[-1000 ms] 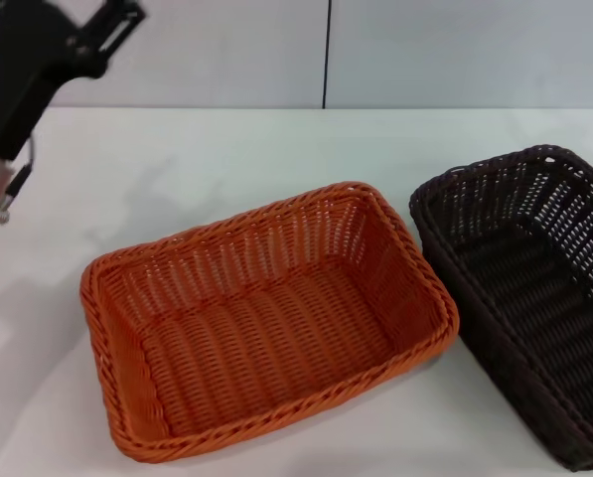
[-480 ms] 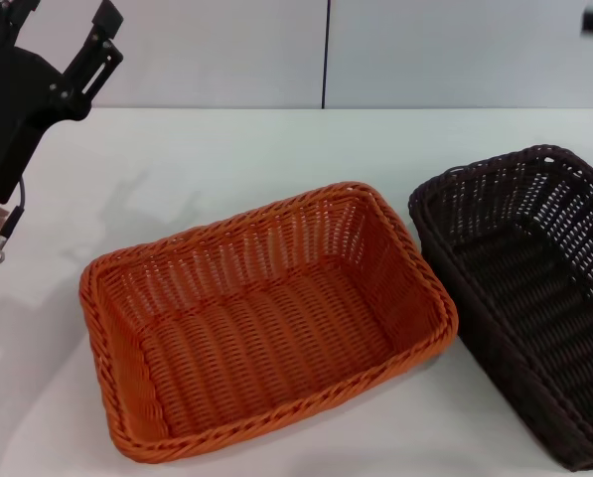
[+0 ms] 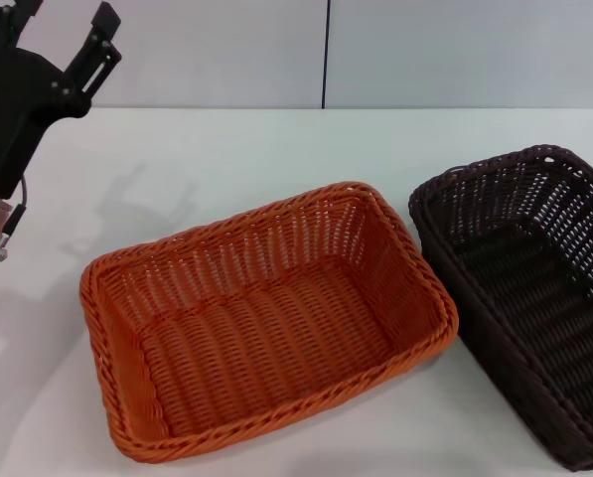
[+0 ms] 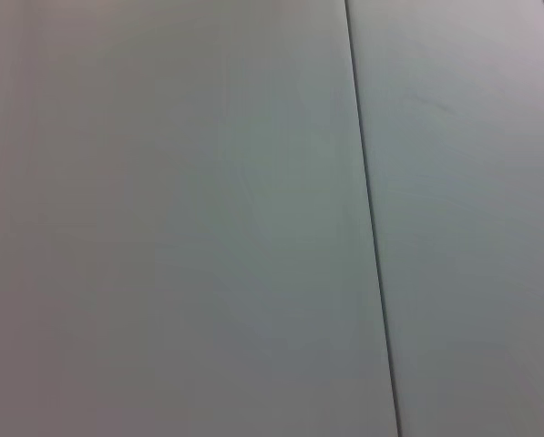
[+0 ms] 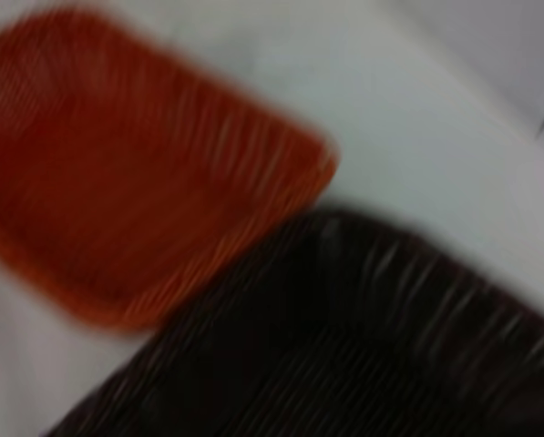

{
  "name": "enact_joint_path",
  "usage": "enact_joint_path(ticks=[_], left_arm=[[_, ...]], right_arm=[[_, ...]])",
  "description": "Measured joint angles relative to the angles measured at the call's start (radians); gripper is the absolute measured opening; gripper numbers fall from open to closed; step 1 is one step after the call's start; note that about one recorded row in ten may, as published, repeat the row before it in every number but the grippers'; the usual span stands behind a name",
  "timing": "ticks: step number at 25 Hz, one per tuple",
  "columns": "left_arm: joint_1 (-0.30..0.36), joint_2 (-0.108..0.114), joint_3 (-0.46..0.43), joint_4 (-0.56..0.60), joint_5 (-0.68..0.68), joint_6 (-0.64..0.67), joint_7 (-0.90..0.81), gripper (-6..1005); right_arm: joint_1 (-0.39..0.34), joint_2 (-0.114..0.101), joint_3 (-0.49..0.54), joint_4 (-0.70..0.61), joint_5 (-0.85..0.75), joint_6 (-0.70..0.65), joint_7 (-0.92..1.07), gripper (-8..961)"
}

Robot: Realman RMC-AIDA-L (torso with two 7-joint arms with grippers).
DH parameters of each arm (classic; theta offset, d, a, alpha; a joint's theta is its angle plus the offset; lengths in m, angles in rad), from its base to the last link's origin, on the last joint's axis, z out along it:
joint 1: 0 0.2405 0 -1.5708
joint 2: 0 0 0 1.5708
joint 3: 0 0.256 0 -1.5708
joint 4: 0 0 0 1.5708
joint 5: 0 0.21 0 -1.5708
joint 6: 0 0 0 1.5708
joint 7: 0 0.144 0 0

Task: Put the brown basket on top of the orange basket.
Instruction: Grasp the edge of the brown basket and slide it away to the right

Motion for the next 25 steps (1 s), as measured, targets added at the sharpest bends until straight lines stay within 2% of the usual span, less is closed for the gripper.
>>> enact_joint_path(ticks=[5, 6, 7, 8, 9, 11, 15, 16, 17, 18, 25], left_arm=[[-0.026, 0.002, -0.004, -0.028, -0.018, -0.011, 0.0, 842], [-0.028, 0.002, -0.004, -0.028, -0.025, -0.015, 0.0, 842], [-0.028, 0.002, -0.004, -0.028, -0.025, -0.015, 0.0, 842], [-0.028, 0.002, -0.004, -0.028, -0.028, -0.017, 0.0, 842], [-0.028, 0.002, -0.004, -0.028, -0.03, -0.019, 0.0, 843], [-0.032, 0.002, -0.004, -0.027, -0.038, -0.026, 0.001, 843], [-0.037, 0.002, -0.004, -0.028, -0.04, -0.042, 0.001, 843], [-0.041, 0.002, -0.004, -0.028, -0.04, -0.056, 0.001, 843], [-0.041, 0.002, -0.004, -0.028, -0.04, -0.056, 0.001, 843], [-0.042, 0.002, -0.004, -0.028, -0.041, -0.062, 0.001, 843], [-0.042, 0.0, -0.003, -0.029, -0.054, -0.078, 0.001, 843]], right_arm=[[-0.009, 0.021, -0.064, 0.004, -0.05, -0.062, 0.002, 484], [-0.02, 0.033, -0.086, 0.003, -0.05, -0.08, -0.003, 484], [-0.02, 0.033, -0.086, 0.003, -0.05, -0.08, -0.003, 484], [-0.036, 0.049, -0.118, 0.0, -0.05, -0.087, -0.011, 483], [-0.036, 0.049, -0.118, 0.0, -0.05, -0.087, -0.011, 483], [-0.054, 0.07, -0.158, 0.007, -0.049, -0.092, -0.036, 482], [-0.058, 0.083, -0.171, 0.022, -0.046, -0.111, -0.059, 477], [-0.059, 0.097, -0.179, 0.017, -0.045, -0.14, -0.065, 476], [-0.059, 0.097, -0.179, 0.017, -0.045, -0.14, -0.065, 475], [-0.064, 0.11, -0.193, 0.003, -0.045, -0.167, -0.066, 474], [-0.07, 0.132, -0.24, -0.006, -0.045, -0.206, -0.066, 466]])
